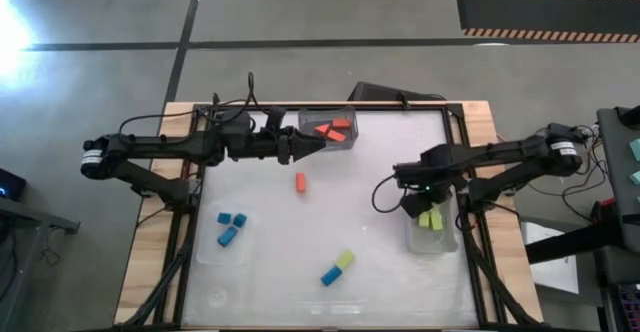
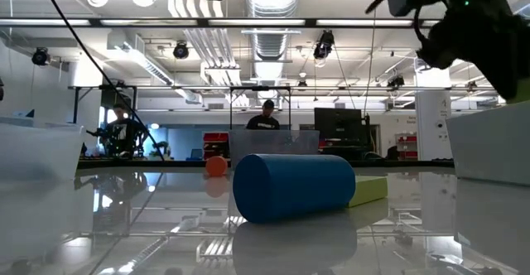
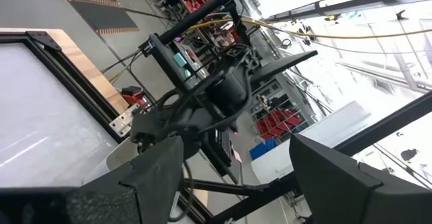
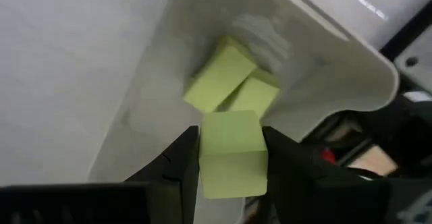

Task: Sort & place blocks by color
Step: Put the green block into the gray bin, then put the orange block into the black bin

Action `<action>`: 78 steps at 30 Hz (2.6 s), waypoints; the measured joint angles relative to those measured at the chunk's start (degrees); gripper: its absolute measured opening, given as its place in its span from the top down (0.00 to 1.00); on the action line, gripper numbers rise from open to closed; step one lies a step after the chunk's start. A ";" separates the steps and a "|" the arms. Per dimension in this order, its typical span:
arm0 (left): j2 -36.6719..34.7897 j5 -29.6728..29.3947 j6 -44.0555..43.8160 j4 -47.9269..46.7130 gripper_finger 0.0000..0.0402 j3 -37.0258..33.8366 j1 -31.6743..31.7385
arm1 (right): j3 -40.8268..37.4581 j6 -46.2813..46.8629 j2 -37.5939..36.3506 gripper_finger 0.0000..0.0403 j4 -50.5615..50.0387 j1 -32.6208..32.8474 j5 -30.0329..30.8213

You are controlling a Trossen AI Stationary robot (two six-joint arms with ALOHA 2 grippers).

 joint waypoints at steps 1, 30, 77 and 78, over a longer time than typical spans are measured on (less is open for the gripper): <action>0.00 0.00 0.00 -0.02 0.37 -0.02 0.00 | -1.27 1.52 -0.54 0.70 1.36 0.00 0.01; 0.00 0.00 -0.14 -0.03 0.37 -0.49 0.50 | -10.21 25.94 -3.58 0.67 16.27 -0.04 8.43; 12.07 -1.66 -9.64 -48.92 0.51 0.86 0.48 | 14.06 18.93 -3.67 0.50 6.98 0.00 10.98; 13.55 -1.84 -9.61 -49.59 0.51 1.64 0.48 | 15.40 17.89 -3.67 0.50 7.02 0.00 12.11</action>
